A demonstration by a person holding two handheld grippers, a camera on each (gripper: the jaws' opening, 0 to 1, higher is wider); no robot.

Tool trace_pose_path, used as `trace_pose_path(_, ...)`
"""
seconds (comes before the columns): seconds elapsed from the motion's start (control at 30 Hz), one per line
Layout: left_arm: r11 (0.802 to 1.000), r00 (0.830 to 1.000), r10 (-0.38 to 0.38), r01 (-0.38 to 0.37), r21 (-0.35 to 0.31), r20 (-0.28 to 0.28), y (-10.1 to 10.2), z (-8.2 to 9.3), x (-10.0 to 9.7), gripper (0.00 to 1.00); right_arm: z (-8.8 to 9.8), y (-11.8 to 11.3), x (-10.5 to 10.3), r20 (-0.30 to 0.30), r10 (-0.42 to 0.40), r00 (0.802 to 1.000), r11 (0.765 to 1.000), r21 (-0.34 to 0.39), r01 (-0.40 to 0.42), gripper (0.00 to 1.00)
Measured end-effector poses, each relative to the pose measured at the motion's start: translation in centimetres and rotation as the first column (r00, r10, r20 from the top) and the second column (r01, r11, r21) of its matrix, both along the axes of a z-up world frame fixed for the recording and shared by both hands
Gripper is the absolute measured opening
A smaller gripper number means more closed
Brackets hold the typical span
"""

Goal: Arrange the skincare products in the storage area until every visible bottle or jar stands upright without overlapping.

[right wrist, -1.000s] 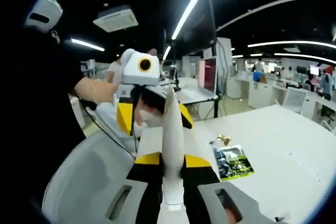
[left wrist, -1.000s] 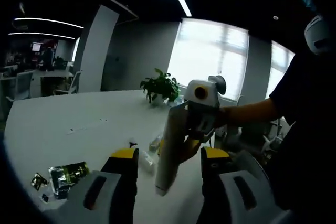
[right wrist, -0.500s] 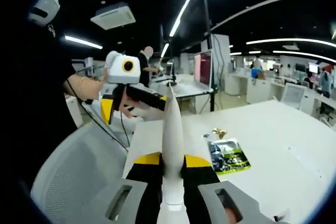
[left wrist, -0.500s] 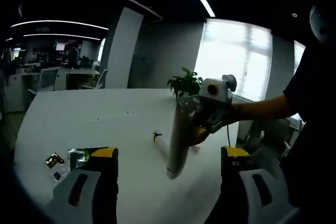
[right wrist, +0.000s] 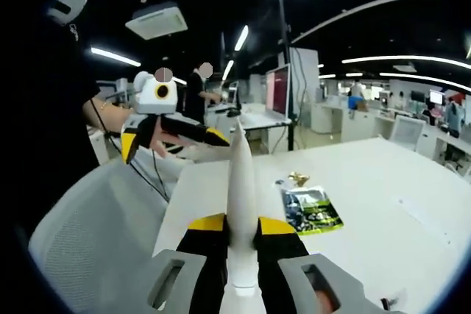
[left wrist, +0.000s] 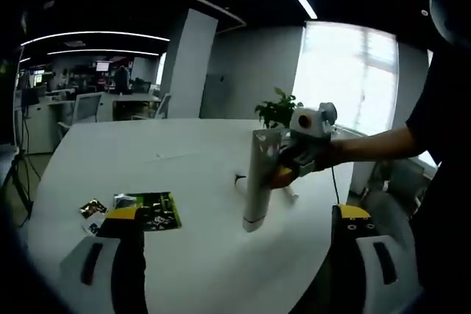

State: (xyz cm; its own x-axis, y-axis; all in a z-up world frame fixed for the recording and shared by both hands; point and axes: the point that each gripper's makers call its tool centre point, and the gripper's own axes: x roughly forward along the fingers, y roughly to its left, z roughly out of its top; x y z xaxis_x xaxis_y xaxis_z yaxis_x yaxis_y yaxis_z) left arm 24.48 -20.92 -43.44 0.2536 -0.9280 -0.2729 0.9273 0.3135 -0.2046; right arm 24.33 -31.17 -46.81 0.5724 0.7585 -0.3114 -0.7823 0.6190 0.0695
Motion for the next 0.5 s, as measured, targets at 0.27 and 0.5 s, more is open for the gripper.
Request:
trace_pose_path(0.27, 0.999, 0.998, 0.05, -0.049, 0.023, -0.033, 1.4, -1.4, 0.8, 0.99, -1.5, -0.8, 0.0, -0.005, 0.008, 1.0, 1.0, -0.023, -0.008, 0.05)
trace_pose_path(0.5, 0.997, 0.997, 0.065, -0.063, 0.048, -0.039, 1.7, -2.4, 1.3, 0.98, -2.7, -1.9, 0.5, -0.004, 0.005, 1.0, 1.0, -0.029, -0.005, 0.05)
